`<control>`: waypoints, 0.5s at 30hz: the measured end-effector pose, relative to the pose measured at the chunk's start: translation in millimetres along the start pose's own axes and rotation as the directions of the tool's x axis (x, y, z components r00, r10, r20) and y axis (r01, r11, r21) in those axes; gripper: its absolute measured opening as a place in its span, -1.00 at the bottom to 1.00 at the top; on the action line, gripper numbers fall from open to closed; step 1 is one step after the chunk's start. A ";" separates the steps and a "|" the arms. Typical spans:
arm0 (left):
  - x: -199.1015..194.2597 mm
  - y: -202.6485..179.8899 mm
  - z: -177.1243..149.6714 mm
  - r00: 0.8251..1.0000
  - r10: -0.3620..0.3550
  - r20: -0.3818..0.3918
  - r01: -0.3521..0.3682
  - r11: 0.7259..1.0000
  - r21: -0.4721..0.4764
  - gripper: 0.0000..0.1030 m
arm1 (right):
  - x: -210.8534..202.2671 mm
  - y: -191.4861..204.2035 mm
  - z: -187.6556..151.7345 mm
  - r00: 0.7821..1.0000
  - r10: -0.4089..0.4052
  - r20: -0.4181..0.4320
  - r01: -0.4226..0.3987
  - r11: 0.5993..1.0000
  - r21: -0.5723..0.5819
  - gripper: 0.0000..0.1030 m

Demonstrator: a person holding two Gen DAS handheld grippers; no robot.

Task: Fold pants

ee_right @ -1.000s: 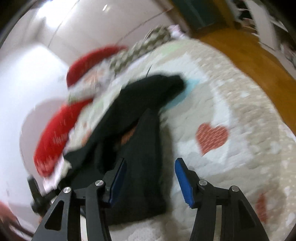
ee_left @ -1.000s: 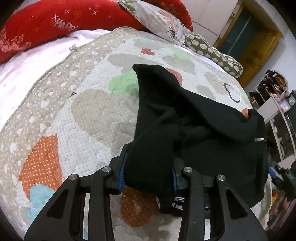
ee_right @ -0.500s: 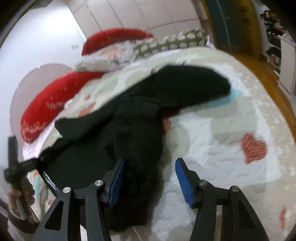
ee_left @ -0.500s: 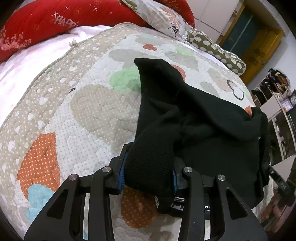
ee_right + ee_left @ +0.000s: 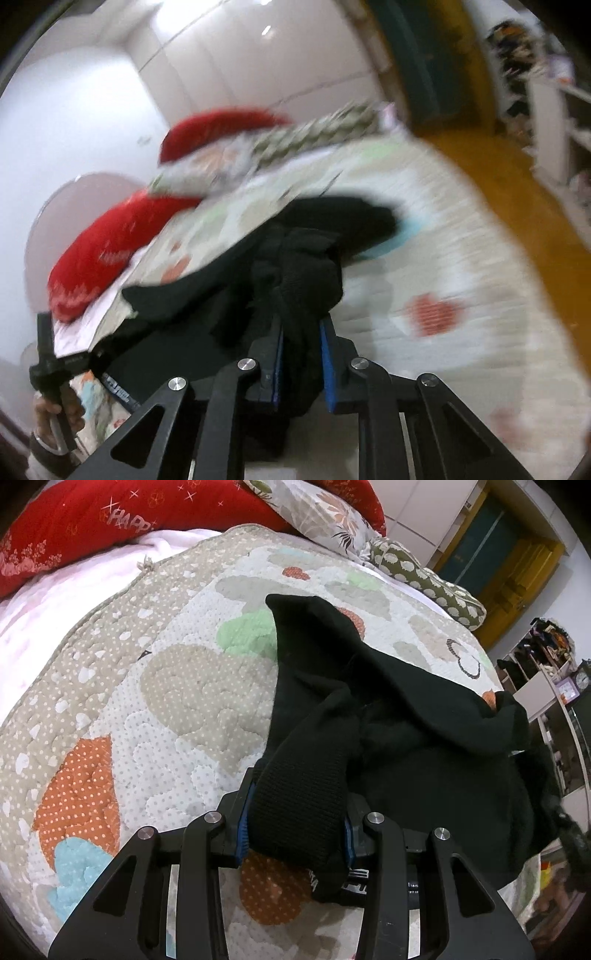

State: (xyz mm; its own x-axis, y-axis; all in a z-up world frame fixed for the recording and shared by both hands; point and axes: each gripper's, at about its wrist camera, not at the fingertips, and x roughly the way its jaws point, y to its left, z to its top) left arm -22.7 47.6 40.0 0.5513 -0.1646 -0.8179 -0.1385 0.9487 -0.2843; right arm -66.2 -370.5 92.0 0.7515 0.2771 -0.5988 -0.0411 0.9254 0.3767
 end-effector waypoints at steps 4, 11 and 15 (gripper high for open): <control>4.8 0.6 -4.7 1.000 -0.016 -0.025 0.016 1.000 -0.009 -0.29 | -24.1 -46.2 -14.8 0.989 -0.132 -0.064 0.136 0.989 0.058 -0.69; 1.5 -3.8 -13.4 0.999 -0.018 -0.040 0.017 1.000 -0.006 -0.29 | -13.9 -74.0 -37.4 0.989 -0.084 -0.121 0.105 0.978 0.179 -0.69; -14.2 -7.2 -18.6 0.999 -0.032 -0.025 0.032 0.999 0.023 -0.29 | -39.0 -57.4 -24.4 0.993 -0.093 -0.073 0.100 0.990 0.096 -0.69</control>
State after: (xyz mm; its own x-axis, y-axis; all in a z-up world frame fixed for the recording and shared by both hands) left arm -44.8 38.0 44.4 0.5345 -0.2014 -0.8208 -0.1015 0.9489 -0.2989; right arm -109.1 -428.0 76.5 0.7017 0.2077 -0.6815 0.0978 0.9194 0.3809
